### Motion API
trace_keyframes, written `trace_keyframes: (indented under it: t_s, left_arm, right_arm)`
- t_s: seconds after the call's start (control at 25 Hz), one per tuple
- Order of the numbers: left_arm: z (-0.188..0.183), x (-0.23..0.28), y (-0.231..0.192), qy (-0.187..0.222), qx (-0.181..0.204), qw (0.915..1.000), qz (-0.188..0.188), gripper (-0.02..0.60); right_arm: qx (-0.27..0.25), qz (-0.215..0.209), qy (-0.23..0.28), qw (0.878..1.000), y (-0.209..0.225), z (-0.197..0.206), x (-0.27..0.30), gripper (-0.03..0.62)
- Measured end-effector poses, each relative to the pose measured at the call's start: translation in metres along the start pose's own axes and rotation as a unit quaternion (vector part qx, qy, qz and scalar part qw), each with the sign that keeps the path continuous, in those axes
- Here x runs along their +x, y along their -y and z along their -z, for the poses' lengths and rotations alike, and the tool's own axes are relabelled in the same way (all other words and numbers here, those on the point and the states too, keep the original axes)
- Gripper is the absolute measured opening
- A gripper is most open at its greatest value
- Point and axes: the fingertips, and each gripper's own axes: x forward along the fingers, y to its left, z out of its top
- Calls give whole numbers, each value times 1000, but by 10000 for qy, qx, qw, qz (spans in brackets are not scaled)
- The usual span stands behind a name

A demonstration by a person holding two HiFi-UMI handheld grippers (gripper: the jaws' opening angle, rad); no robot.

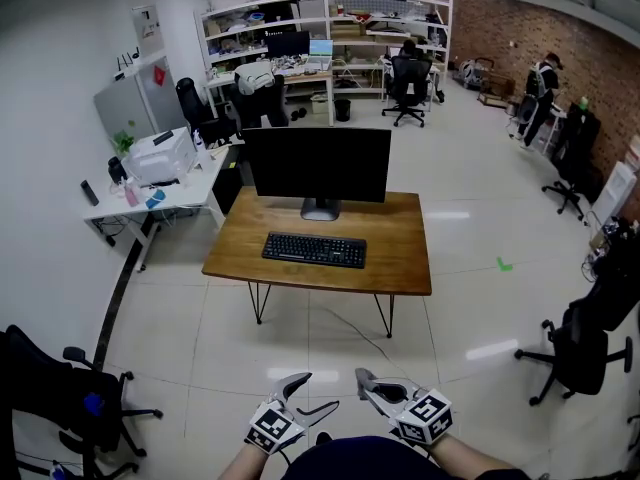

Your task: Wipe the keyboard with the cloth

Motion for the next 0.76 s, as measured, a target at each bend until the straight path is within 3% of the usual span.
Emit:
trace_keyframes:
  t_s: [0.28,0.76]
  left_arm:
    - [-10,2,10,77,40,9996,-265,354]
    - [-16,16,37,149,75,9994,-310,354]
  right_arm:
    - [189,-124,255,9994,12,-5,-19,31]
    - [335,-228,343,9986,16,7,-42,31]
